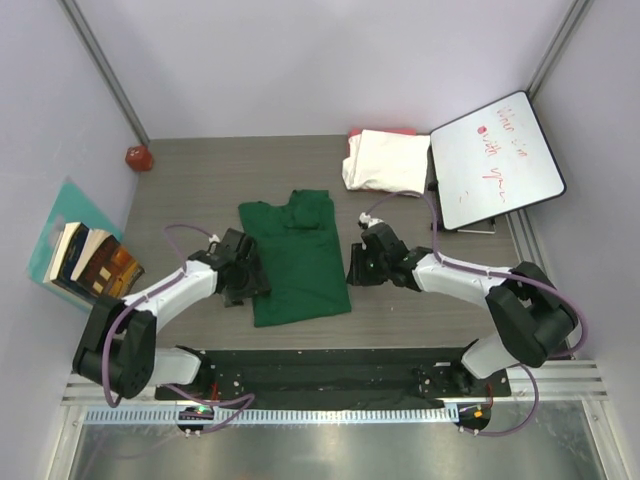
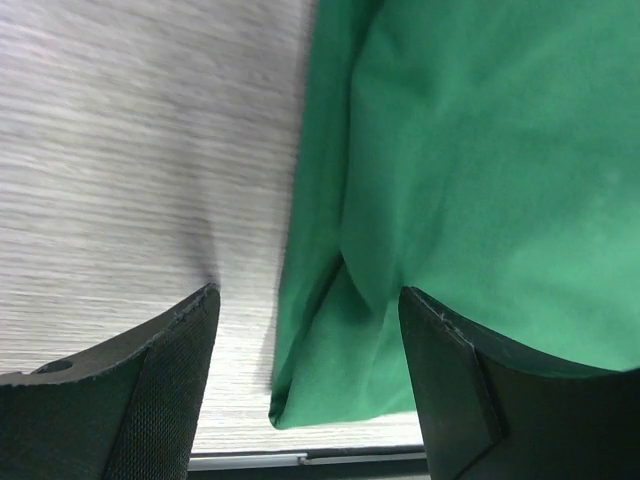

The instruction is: Fold and stack the t-shirts

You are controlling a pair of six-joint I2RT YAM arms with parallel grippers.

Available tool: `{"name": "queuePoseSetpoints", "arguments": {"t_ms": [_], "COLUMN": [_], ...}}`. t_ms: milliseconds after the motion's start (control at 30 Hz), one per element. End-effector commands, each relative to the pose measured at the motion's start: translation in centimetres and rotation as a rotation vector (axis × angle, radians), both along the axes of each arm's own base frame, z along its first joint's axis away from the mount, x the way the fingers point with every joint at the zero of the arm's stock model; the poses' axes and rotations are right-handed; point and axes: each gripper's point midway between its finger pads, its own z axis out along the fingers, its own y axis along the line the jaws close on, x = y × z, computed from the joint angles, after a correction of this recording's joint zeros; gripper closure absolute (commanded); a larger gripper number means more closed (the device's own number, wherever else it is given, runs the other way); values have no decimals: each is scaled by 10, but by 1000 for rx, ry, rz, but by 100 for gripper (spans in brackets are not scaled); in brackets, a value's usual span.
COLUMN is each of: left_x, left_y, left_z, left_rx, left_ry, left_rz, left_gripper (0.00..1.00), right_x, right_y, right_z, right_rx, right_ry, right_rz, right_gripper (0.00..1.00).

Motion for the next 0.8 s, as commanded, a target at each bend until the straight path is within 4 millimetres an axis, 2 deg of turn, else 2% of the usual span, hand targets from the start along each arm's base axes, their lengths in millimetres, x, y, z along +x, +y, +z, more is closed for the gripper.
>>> {"name": "queuePoseSetpoints", "arguments": {"t_ms": [0,200,467,667,767], "left_x": [-4,-10,-32,-48,-47], "left_y": [-18,-19,-20,-19,-20], "left_z": [2,3,-6,-17,-15], "left_rx": [-130,-148,-210,-239,-242], "left_ry": [-32,-41,-15,0,-8], "left_rz": [-16,-26,4,22,21], "left_gripper": [27,27,27,28,28], "right_x": [-15,-29,-48,-59,-63], "right_y": [23,24,21,18,17], "right_z": [2,-10,-44,-56,-61], "right_rx": [130,179,192,204,201], "right_ry": [8,42,123,164,185], "right_rz": [106,125,127,123,121], "right_gripper": [63,61,61,60,59]}}
